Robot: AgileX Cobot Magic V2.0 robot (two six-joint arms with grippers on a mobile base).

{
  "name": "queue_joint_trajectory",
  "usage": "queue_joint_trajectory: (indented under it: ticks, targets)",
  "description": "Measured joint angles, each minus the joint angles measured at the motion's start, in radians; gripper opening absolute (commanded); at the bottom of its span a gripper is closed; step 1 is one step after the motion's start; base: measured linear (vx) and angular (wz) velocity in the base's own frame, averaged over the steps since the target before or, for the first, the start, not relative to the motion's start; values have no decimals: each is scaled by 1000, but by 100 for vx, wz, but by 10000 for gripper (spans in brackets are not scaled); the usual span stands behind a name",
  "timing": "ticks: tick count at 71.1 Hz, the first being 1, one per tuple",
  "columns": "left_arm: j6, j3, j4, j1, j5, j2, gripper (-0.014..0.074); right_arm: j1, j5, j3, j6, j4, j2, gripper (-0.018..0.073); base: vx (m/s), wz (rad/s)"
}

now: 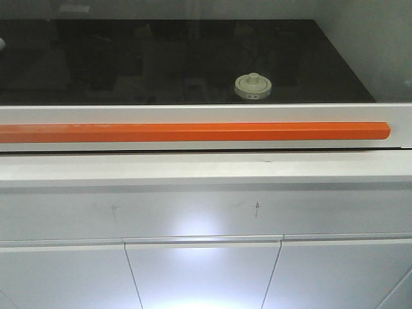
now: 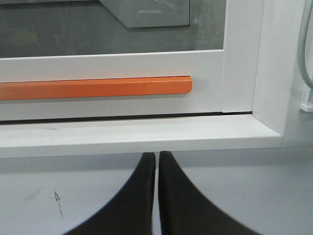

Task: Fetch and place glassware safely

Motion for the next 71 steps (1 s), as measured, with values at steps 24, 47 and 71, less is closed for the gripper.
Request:
queue_joint_trajectory:
  ticks: [24,47,71]
  targets:
    - [0,0,0,0,0,0,-7,0,0,0,0,0,0,-3,0,0]
    - [0,0,0,0,0,0,-7,0,0,0,0,0,0,-3,0,0]
    - [0,0,0,0,0,0,-7,0,0,0,0,0,0,-3,0,0]
